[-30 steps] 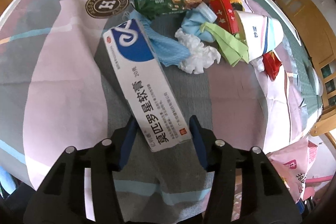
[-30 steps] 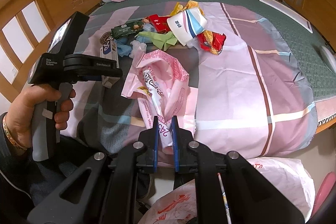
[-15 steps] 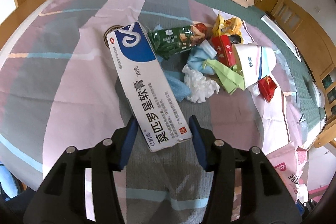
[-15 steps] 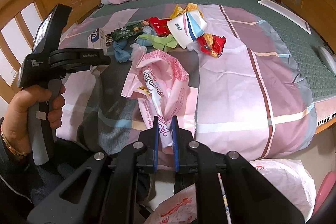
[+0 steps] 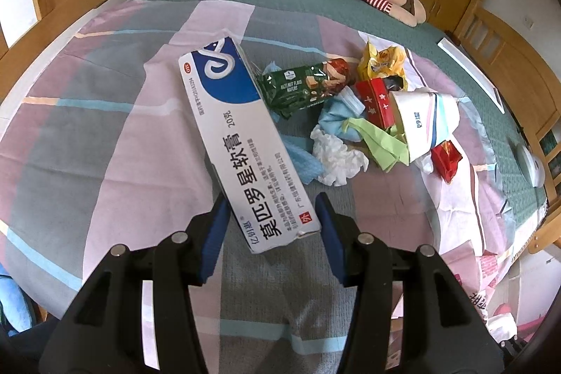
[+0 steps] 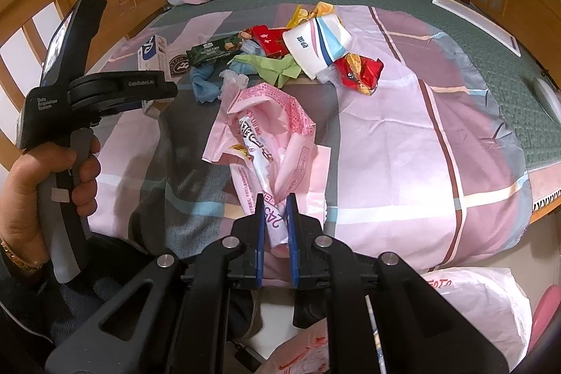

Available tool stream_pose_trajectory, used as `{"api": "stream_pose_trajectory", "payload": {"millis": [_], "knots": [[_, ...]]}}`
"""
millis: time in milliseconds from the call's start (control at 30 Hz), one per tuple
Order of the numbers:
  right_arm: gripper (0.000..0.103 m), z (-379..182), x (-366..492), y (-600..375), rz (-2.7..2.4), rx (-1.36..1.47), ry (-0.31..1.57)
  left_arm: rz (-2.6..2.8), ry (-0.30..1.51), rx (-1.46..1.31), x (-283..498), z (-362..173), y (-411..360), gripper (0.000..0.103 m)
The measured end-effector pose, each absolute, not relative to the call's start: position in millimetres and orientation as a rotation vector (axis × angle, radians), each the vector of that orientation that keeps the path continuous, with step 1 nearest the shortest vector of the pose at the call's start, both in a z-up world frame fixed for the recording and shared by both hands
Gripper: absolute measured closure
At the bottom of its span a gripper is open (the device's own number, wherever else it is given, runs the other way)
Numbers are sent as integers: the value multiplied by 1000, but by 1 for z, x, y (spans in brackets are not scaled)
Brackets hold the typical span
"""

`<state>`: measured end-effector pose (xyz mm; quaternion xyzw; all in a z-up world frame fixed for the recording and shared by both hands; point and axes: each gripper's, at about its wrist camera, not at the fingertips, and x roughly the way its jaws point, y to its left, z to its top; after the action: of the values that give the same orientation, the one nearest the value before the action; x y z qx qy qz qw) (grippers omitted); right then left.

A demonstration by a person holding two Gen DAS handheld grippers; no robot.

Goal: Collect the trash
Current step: 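Grasp pink bag with right tool while left tool grasps white medicine box, then carry pink bag and medicine box to the trash bag and release both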

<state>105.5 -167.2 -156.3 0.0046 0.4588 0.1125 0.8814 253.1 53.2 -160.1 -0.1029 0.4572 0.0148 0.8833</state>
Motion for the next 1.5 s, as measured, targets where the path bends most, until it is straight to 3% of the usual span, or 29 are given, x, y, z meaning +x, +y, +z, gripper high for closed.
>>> {"api": "stream_pose_trajectory", "payload": {"millis": [1067,1400,1500], "knots": [[91,-151,105,-161,236,-3,923,52,908,-220,248,-152,62,52],[91,-119,88,-169,212,-23,803,56,874,-229,243,-147,64,52],[91,-112,78,-172,211,-41,777,-17,889,-340,236,-138,72,52]]}}
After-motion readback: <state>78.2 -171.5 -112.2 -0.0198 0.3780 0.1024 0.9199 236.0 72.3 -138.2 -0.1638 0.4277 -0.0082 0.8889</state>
